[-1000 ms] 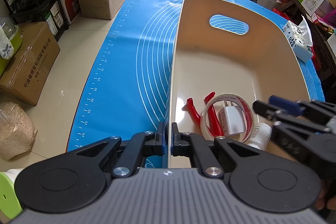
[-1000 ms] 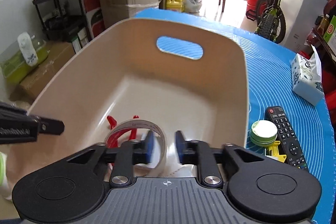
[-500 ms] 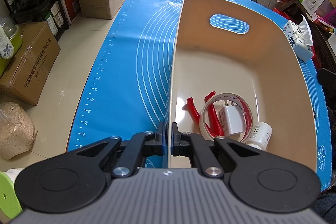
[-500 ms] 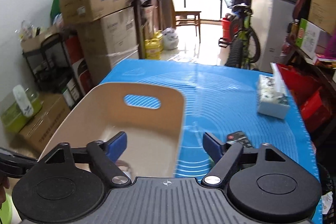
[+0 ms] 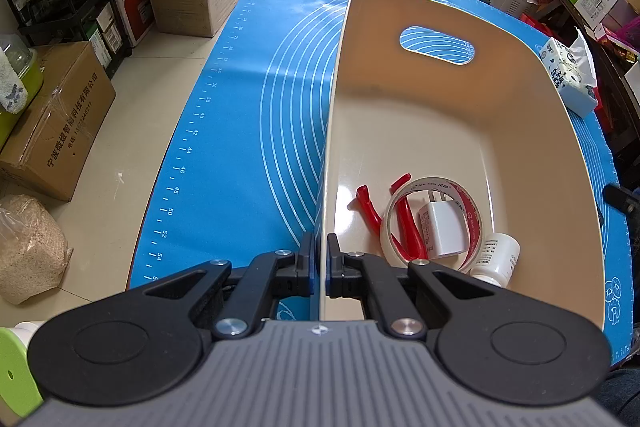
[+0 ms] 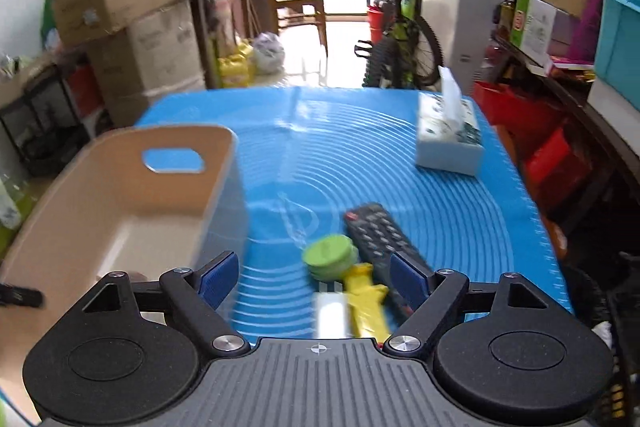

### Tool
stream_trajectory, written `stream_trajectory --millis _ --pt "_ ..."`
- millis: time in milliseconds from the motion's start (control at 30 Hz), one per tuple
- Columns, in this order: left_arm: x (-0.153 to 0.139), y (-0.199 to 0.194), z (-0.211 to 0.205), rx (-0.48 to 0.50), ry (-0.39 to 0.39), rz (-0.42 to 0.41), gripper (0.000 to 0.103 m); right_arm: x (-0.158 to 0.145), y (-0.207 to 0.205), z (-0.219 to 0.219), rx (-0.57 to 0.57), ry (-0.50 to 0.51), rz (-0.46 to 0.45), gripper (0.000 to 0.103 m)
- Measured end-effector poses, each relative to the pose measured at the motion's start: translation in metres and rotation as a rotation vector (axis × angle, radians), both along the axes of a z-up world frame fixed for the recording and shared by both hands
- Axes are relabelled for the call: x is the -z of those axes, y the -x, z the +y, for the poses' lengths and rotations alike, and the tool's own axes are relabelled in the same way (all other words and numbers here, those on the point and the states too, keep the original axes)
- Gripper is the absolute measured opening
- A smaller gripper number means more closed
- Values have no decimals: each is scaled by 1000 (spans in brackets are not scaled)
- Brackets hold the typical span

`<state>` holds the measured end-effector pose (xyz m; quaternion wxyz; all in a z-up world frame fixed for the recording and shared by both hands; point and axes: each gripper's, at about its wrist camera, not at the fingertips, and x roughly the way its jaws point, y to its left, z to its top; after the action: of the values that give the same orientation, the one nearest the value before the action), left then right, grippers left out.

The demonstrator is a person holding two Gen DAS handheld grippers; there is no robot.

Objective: Organize rigid objects
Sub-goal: 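Move the right gripper to the white charger and grasp it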

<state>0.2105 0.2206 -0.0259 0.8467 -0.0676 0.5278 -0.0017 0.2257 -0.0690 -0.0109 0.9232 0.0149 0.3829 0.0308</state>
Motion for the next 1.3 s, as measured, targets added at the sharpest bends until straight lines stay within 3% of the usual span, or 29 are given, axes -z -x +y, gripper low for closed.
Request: stream_trajectory --millis 433,600,700,900,967,1300 --pt "0 0 1 -1 0 2 6 51 -6 -5 -51 70 77 79" --pt "0 0 0 -1 -1 2 6 67 -12 4 -70 109 101 61" --pt "0 0 1 -1 0 2 6 74 -16 3 -66 83 113 49" --pt "0 0 1 -1 1 1 6 78 -21 10 -67 100 105 45" --pt "0 0 0 -1 1 0 6 79 -20 13 -72 109 99 36" --pt "-1 0 0 -1 1 0 6 65 -9 10 -43 104 79 36"
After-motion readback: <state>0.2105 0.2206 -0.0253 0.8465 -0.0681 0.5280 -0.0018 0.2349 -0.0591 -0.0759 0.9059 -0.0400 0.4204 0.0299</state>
